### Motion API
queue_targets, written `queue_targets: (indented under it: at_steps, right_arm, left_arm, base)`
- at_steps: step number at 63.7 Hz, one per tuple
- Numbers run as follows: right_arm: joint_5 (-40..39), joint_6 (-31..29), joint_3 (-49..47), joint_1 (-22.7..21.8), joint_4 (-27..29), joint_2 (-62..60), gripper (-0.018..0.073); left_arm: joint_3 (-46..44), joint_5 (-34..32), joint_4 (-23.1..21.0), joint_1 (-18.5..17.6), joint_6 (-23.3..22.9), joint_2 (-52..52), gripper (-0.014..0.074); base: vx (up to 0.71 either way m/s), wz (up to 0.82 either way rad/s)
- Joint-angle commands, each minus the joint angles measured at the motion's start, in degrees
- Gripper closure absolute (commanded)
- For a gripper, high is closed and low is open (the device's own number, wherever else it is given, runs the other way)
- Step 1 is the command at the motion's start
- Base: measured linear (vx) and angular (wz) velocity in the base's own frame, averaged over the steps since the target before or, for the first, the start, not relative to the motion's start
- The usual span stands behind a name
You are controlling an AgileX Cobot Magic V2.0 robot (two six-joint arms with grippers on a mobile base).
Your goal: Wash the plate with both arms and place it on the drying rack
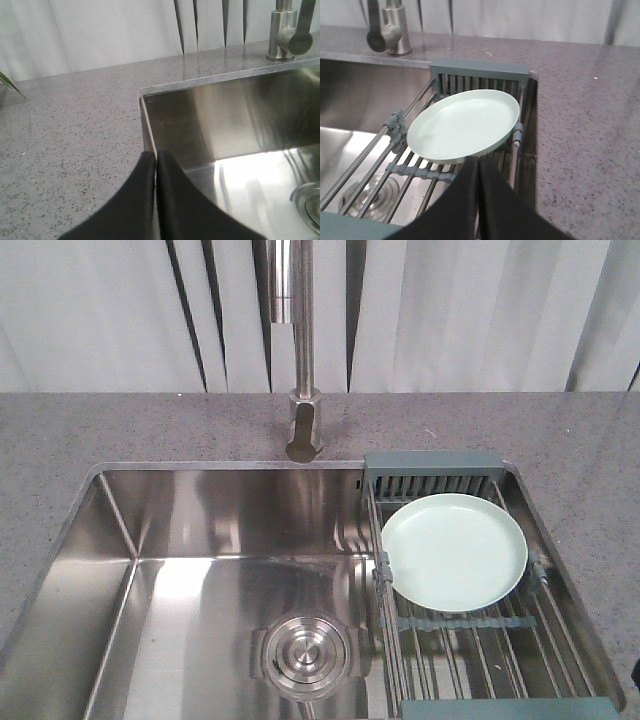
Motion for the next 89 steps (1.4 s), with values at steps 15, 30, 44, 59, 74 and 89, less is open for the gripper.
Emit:
queue_targets:
  at_steps: [15,30,44,59,74,89]
  right_arm:
    - [-14.4,10.3,6.9,-6.3,-1.9,-3.7,0.0566]
    - [-22.8,10.2,6.9,-3.6,-11.6,-3.7,0.0566]
    - [-23.1,10.2,6.9,0.0,-13.4,-3.7,0.0566]
    - [-23.9,10.2,6.9,-0.3,-12.5,-3.7,0.0566]
    - [-26.4,12.8,6.9,-3.1,-12.5,-3.7,0.0566]
    - [-26.4,12.7,6.9,-4.4,-11.4,-3.7,0.0566]
  left_arm:
    - [1.3,-3.5,0.2,-0.3,-0.1,-0.9,0.0603]
    - [1.0,-3.5,0.2,-0.3,-0.1,-0.9,0.0603]
    - [1.0,-3.5,0.2,-0.3,-0.1,-0.9,0.0603]
    - [1.0,-3.5,0.2,-0.3,-0.1,-0.9,0.0603]
    - [1.0,-3.5,0.2,-0.3,-0.1,-0.9,0.0603]
    - [1.0,-3.5,0.2,-0.3,-0.1,-0.9,0.0603]
  base:
    - [0.0,0.0]
    - [0.0,0.0]
    - [0.0,0.0]
    - [0.0,0.0]
    - [0.0,0.0]
    - [0.0,0.0]
